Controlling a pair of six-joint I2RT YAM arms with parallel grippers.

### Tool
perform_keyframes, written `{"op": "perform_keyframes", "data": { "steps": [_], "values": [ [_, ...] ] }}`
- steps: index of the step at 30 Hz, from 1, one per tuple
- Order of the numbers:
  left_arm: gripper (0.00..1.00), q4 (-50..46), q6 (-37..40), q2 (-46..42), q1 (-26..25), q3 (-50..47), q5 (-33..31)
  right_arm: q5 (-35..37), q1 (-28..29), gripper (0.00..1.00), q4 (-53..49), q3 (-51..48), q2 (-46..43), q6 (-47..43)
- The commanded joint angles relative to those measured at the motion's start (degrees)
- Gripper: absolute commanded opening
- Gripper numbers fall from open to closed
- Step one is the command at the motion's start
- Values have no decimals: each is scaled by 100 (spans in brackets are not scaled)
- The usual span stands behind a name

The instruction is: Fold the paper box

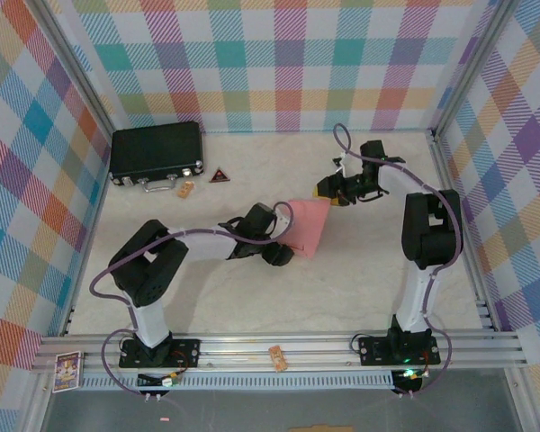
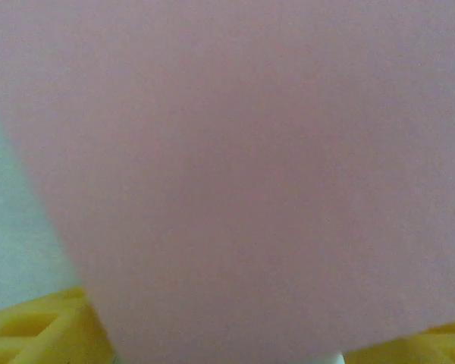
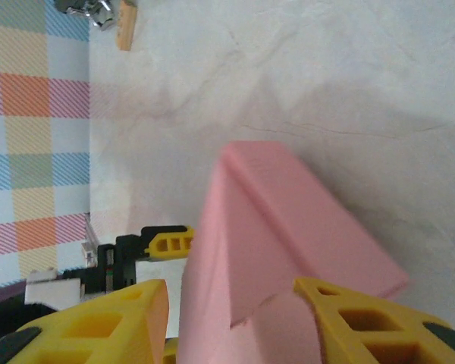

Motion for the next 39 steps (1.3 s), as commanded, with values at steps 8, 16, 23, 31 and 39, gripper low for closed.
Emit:
{"op": "perform_keyframes", "data": {
  "steps": [8, 16, 23, 31, 39],
  "values": [
    [73, 696, -398, -401, 183, -261, 352, 35, 133, 47, -72, -205, -191, 112],
    [73, 535, -121, -612, 183, -337, 454, 967, 117, 44, 180, -737, -204, 268],
    [74, 335, -46, -569, 184, -203, 294, 1209, 126, 40, 209, -904, -248, 371],
    [78, 204, -26, -724, 258, 144, 370, 1854, 125, 51, 505, -1334, -240, 579],
    [79, 233, -298, -432, 315, 587, 195, 1644, 124, 57, 801, -1405, -463, 740]
  ]
}}
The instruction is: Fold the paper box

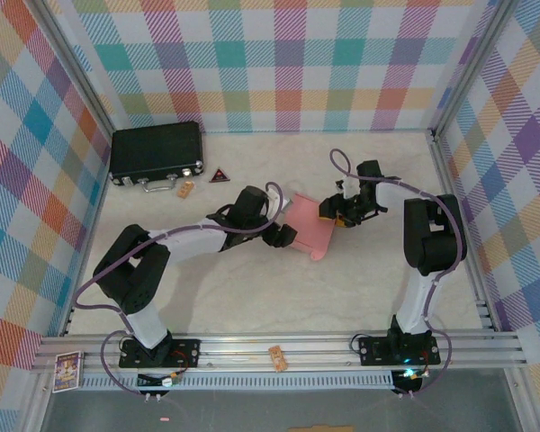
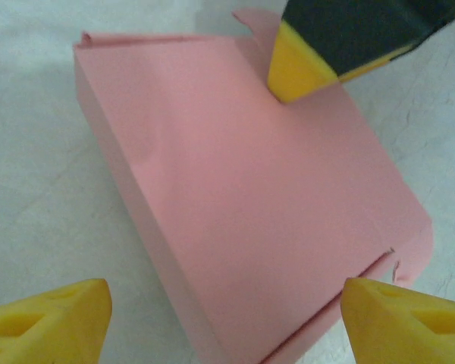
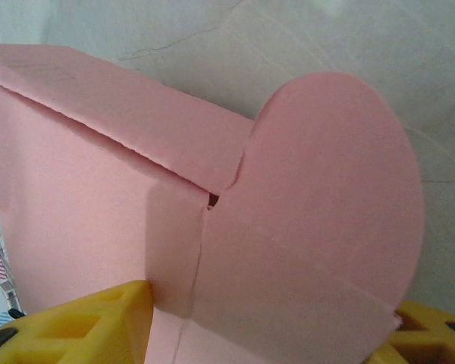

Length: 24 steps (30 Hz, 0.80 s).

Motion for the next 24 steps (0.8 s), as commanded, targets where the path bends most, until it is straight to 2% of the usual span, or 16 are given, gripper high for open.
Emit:
{"op": "perform_keyframes", "data": {
  "steps": [1, 5, 7, 12, 16, 20, 22, 24],
  "values": [
    [79, -19, -174, 120, 36, 296, -158, 146, 19, 57, 83, -51, -127, 94],
    [77, -104, -259, 539, 39, 674, -652, 403, 17, 57, 37, -78, -223, 131],
    [76, -176, -266, 757, 44, 868, -581, 487, 13, 59, 79, -182, -330, 158],
    [72, -151, -443, 1021, 44, 999, -557, -41, -44, 61, 467, -573, -588, 258],
    [65, -170, -575, 1103, 44, 975, -622, -113, -71, 61, 666, -822, -811, 349],
    [59, -143, -693, 1152, 58, 910, -501, -206, -71, 58, 863, -1111, -986, 521],
    [51, -106, -802, 1182, 96, 884, -336, -234, -80, 56, 1105, -1380, -1075, 701],
    [50, -98, -925, 1213, 115, 867, -236, -347, -80, 51, 1338, -1594, -1070, 855]
  ]
}}
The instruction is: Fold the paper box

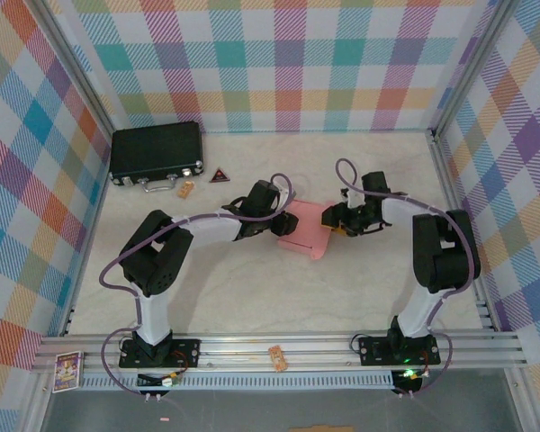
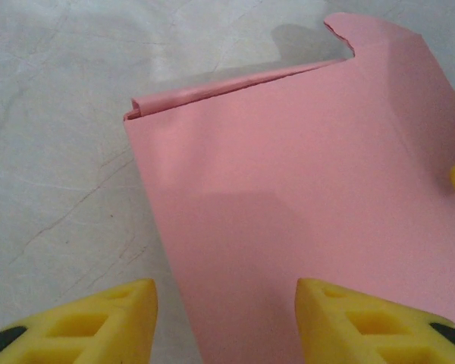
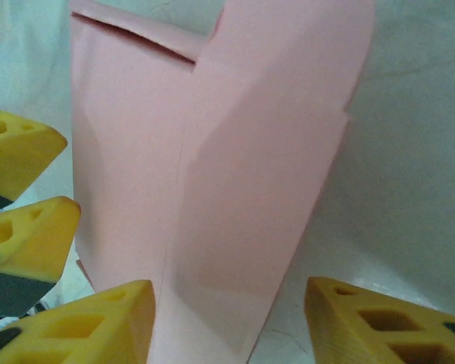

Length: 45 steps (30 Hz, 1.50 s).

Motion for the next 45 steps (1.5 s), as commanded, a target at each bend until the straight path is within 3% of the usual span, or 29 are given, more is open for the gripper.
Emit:
{"op": "perform_keyframes", "data": {
  "steps": [1, 6, 14, 18, 20, 28, 38, 45],
  "values": [
    [50, 8, -268, 145, 70, -10, 204, -286, -40, 49, 532, -366, -87, 407],
    [43, 10, -410, 176, 89, -99, 151, -351, -41, 37, 1075, -822, -126, 737],
    [38, -24, -709, 148, 137, -287, 0, -493, -14, 31, 1452, -1018, -82, 986],
    [37, -60, -810, 75, 150, -419, -50, -333, 30, 37, 1445, -1058, -53, 1028],
    [37, 7, -872, 12, 188, -547, -76, -396, 41, 47, 1488, -1077, -57, 1041],
    [37, 167, -949, -185, 315, -917, -96, -904, 150, 58, 2099, -1288, -210, 1376],
    [36, 272, -1014, -204, 368, -1096, -154, -943, 301, 65, 2702, -1341, -15, 1868],
    [30, 542, -1198, -302, 549, -1336, 5, -936, 330, 65, 2711, -1273, 57, 1909]
  ]
}}
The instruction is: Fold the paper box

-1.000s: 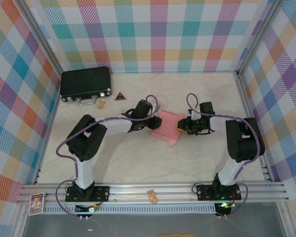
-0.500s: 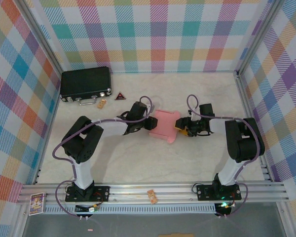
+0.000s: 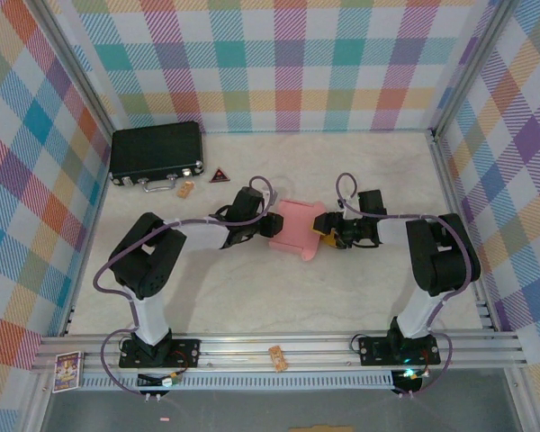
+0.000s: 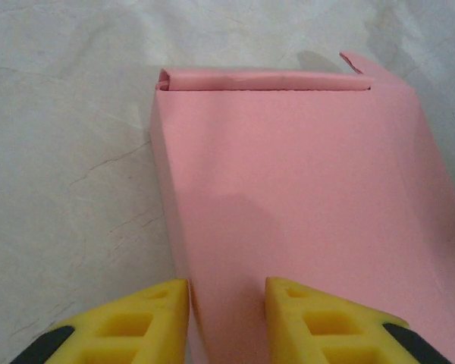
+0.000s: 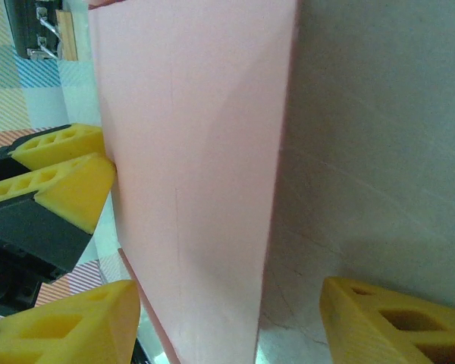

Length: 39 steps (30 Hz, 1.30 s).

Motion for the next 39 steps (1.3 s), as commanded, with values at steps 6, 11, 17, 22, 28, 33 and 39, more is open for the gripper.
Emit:
{"op": "perform_keyframes", "data": {
  "steps": [6, 11, 17, 22, 28, 33, 39],
  "values": [
    [29, -155, -312, -44, 368, -495, 115, -260, 102, 64, 138, 177, 283, 79],
    [30, -13, -354, -93, 422, -560, 311, -400, 182, 60, 388, 229, 409, 212],
    [32, 98, -411, -114, 466, -605, 464, -612, 201, 46, 863, 240, 601, 471],
    [35, 133, -407, -181, 475, -600, 633, -785, 214, 32, 1116, 268, 640, 556],
    [46, 98, -287, -405, 475, -569, 765, -787, 225, 16, 1003, 288, 455, 530],
    [55, 19, -92, -691, 475, -540, 774, -747, 227, 10, 828, 343, 320, 462],
    [62, 2, 361, -1153, 467, -722, 519, -786, 229, 8, 852, 350, 267, 523]
  ]
}}
